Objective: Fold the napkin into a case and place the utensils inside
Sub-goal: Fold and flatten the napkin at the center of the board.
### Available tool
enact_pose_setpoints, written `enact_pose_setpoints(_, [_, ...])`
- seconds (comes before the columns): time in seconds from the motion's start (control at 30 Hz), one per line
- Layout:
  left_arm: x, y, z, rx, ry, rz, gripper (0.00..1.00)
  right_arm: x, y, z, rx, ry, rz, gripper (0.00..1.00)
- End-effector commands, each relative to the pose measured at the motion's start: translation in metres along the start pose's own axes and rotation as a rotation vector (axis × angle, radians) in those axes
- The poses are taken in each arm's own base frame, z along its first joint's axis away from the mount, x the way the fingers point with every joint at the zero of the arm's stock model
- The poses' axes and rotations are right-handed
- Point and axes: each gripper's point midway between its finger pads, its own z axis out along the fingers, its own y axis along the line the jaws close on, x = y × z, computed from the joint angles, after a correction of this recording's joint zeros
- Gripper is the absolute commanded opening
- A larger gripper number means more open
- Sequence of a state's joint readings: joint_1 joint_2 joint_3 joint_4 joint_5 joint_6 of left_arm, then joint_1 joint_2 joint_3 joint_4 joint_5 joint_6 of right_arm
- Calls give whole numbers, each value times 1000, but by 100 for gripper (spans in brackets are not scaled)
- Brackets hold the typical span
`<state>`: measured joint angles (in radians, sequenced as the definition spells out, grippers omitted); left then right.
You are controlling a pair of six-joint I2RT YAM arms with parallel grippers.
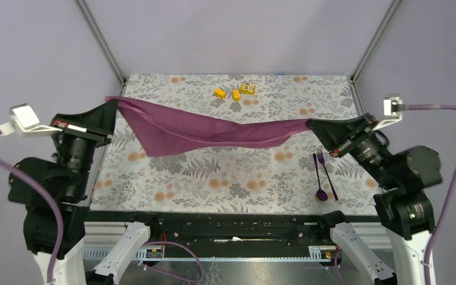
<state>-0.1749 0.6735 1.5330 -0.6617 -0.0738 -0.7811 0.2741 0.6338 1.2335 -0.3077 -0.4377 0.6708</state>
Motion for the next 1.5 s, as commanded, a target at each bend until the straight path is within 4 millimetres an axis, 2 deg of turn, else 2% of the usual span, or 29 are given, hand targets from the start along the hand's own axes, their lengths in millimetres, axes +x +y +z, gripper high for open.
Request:
enact_pose_setpoints(0.0, [-30,-24,5,82,-110,51,0,-31,26,-3,-52,-88,-23,0])
enact_pose_setpoints(0.03, [-33,-24,10,77,-125,49,0,-37,19,-1,-18,-123,-18,0])
enact_pose_setpoints(0.13, [-33,-12,36,19,-150,32,0,-58,-23,7,178,-255,24,0])
enact_pose_setpoints(0.2, [-24,5,62,-49,-140,32,0,-66,-70,14,399,-307,76,0])
enact_pose_setpoints(0.27, [-10,28,91,-134,-121,33,0,-62,-116,24,605,-291,102,0])
enact_pose_setpoints(0.3, [-1,40,105,-169,-106,41,0,-58,-133,33,664,-273,101,0])
enact_pose_setpoints(0.4, [33,78,146,-285,-36,70,0,-36,-187,69,799,-177,85,0])
enact_pose_setpoints(0.53, [84,136,192,-386,48,107,0,2,-260,108,939,-53,86,0])
enact_pose_setpoints(0.57, [103,155,207,-413,104,109,0,11,-278,114,965,-29,88,0])
enact_pose_setpoints(0.6, [112,165,214,-421,124,117,0,23,-297,120,994,-3,95,0])
enact_pose_setpoints(0.7, [160,229,242,-520,204,126,0,50,-345,133,1054,65,99,0])
enact_pose_setpoints(0.77, [187,264,259,-533,246,115,0,67,-374,145,1068,111,85,0])
enact_pose_setpoints(0.87, [219,300,285,-535,305,78,0,98,-417,165,1056,187,73,0])
enact_pose_setpoints(0.9, [226,300,298,-496,318,71,0,101,-425,172,1052,194,77,0])
enact_pose_setpoints(0.97, [250,319,311,-498,376,73,0,118,-443,179,1053,230,84,0])
enact_pose_setpoints(1.03, [271,341,314,-521,422,43,0,134,-455,186,1032,280,97,0])
enact_pose_setpoints(1.1, [289,351,313,-503,469,9,0,146,-460,191,1006,320,107,0])
enact_pose_setpoints(1.2, [297,359,310,-506,484,8,0,152,-461,194,984,344,104,0])
enact_pose_setpoints(1.3, [300,357,304,-502,503,-2,0,154,-457,194,965,359,109,0])
enact_pose_setpoints(1.4, [298,360,287,-569,523,-10,0,160,-448,185,967,401,135,0])
enact_pose_setpoints(1.47, [298,355,277,-568,552,-11,0,165,-440,179,949,425,156,0])
